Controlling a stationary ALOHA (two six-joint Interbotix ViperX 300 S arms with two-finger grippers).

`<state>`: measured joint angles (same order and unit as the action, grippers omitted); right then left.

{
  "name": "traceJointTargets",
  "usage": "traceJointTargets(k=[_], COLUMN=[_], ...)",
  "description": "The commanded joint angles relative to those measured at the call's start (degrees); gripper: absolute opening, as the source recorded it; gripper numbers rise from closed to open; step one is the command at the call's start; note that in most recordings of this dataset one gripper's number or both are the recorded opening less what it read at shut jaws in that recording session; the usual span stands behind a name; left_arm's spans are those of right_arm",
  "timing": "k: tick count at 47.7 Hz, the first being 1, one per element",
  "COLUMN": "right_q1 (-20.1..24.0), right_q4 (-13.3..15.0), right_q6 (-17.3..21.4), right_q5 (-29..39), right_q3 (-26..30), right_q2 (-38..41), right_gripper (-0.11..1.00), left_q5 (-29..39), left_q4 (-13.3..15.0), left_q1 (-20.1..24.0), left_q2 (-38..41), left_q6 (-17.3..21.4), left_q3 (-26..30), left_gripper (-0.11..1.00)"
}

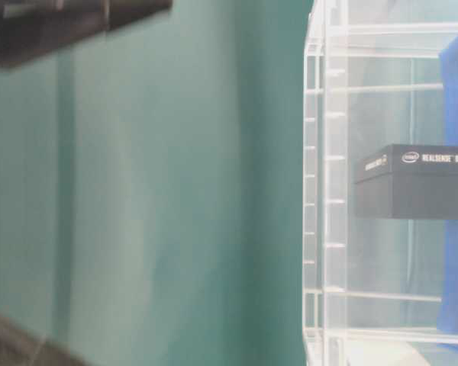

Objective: Take the box out of the case with both arms.

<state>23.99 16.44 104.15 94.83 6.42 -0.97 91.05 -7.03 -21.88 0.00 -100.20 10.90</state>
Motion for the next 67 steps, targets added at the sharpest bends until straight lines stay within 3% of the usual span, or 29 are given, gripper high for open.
traceJointTargets(k=[1, 35, 67], right_q1=[0.35, 3.34, 3.34], right_q4=[-0.7, -1.23, -1.23], right_q6=[0.35, 7.21, 7.21], right_q5=[0.44, 1.05, -0.18], right_q3=[-1.58, -18.28, -18.72], right_q2=[-3.87, -21.71, -21.36], right_gripper=[0.92, 0.9, 0.9], left_q5=[0.09, 0.0, -0.18], left_q4=[-0.18, 0.62, 0.62], left_q1=[-0.97, -5.98, -6.06], left_q2=[-4.13, -20.74, -21.53], left_q6=[-1.93, -11.87, -12.83], left_q3=[-1.93, -21.8, -22.59], left_gripper=[0.83, 0.83, 0.83])
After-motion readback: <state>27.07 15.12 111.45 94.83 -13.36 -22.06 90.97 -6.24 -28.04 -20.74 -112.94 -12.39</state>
